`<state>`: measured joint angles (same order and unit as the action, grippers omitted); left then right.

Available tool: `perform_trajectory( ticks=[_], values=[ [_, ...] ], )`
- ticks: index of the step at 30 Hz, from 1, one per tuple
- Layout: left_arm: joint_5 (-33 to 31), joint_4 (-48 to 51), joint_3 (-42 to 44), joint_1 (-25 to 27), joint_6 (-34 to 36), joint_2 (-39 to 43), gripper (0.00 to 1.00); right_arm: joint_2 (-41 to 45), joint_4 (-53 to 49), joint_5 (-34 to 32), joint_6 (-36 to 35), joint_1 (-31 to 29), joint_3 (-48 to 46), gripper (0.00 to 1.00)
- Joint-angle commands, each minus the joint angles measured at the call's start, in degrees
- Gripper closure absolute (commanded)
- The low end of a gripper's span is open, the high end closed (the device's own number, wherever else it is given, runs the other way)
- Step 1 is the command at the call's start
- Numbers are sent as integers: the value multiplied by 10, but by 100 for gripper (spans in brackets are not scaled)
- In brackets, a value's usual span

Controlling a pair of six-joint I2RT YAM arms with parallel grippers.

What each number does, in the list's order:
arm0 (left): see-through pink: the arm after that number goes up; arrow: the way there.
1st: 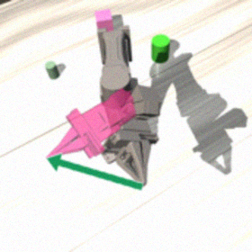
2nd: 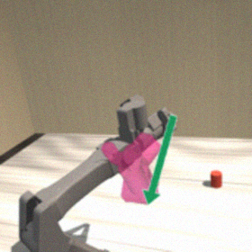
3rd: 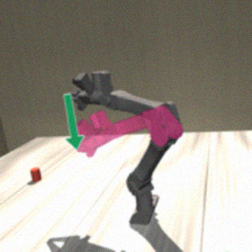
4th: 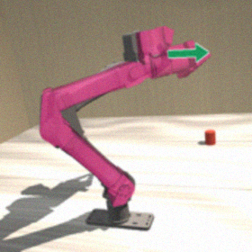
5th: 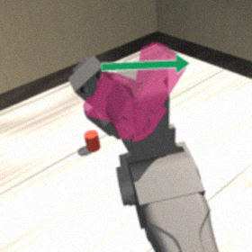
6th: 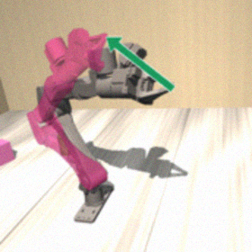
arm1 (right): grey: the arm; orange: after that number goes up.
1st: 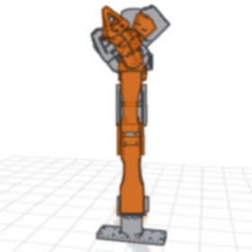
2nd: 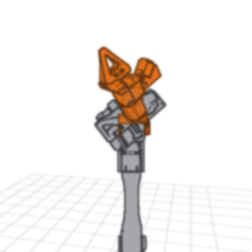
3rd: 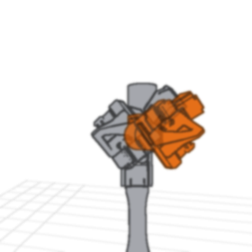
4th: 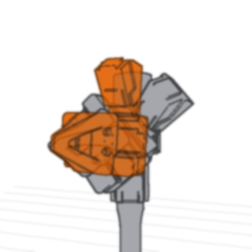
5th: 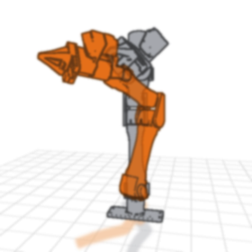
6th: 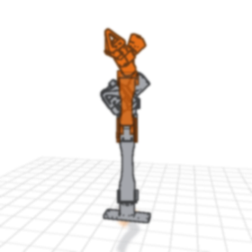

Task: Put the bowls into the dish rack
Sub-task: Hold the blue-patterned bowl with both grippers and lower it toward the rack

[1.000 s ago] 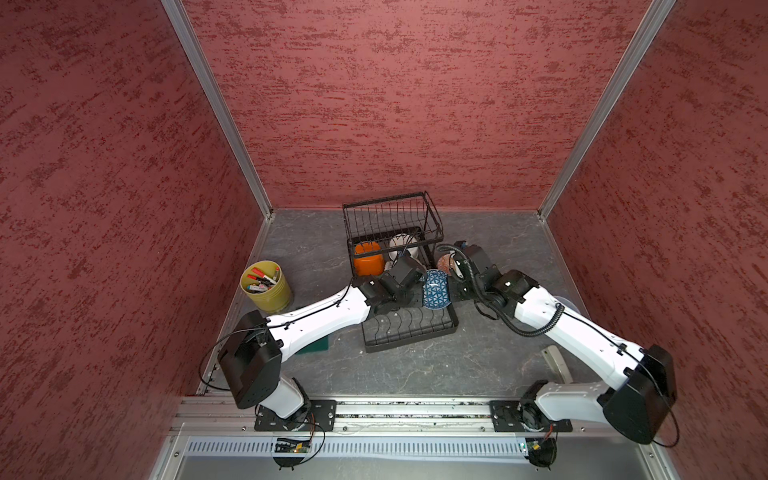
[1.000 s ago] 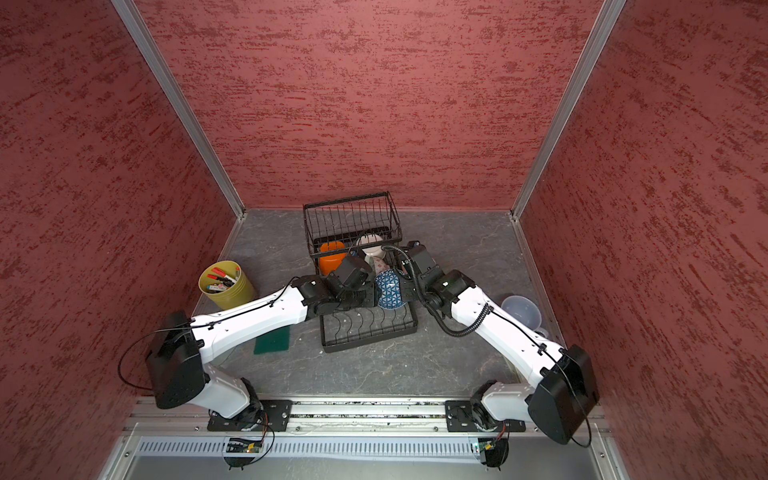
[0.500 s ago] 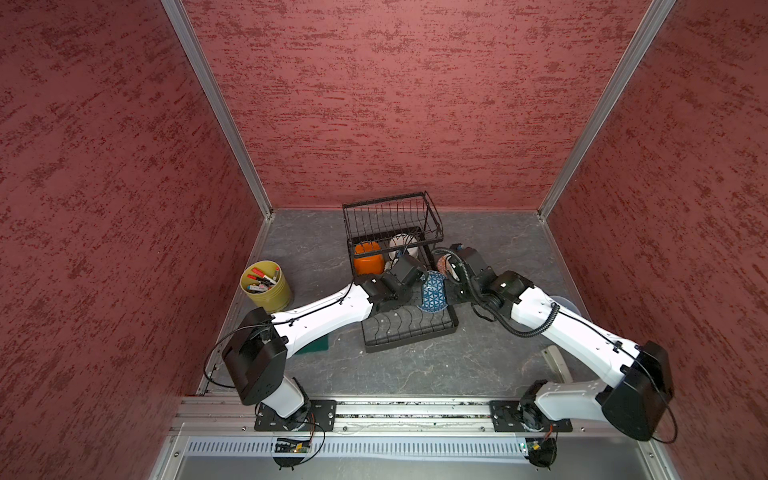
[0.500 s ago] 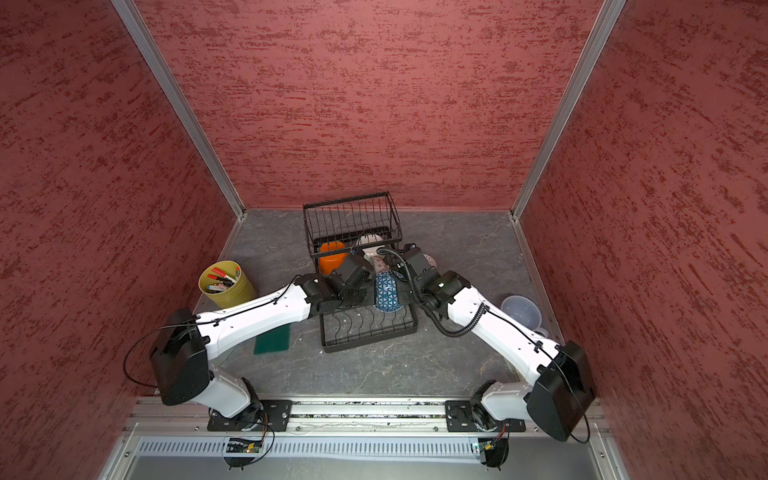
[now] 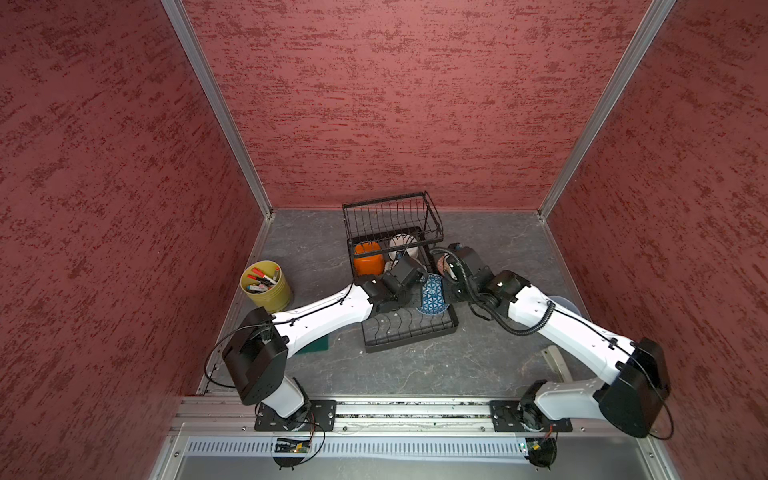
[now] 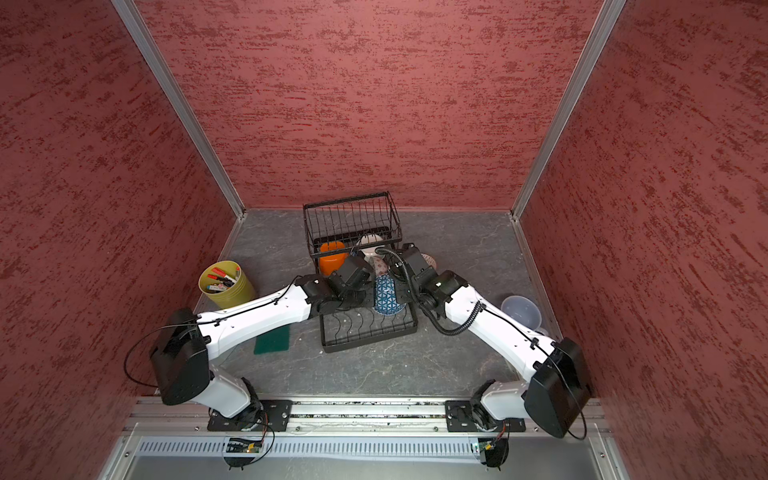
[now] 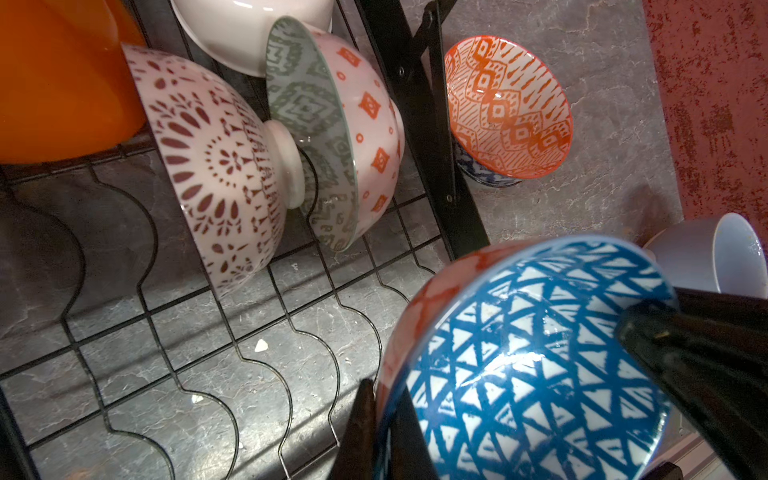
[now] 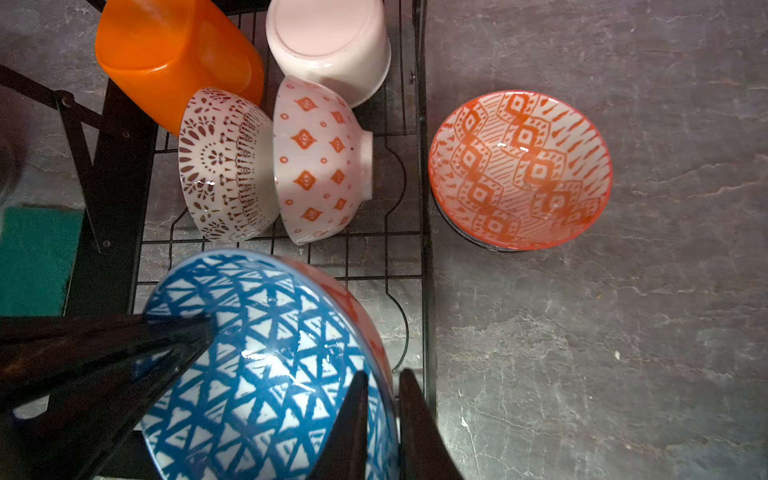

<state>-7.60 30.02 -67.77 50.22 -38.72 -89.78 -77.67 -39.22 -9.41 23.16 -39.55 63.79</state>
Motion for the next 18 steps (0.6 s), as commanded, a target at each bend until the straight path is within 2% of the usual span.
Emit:
perform_trajectory(
  ticks=[1, 18],
  values=[
    [3, -15, 0, -1, 6, 9, 100, -8, 10, -3, 8, -4, 7, 81],
    [5, -17, 8, -16, 8, 17, 100, -15, 1, -4, 6, -3, 0, 86]
  ],
)
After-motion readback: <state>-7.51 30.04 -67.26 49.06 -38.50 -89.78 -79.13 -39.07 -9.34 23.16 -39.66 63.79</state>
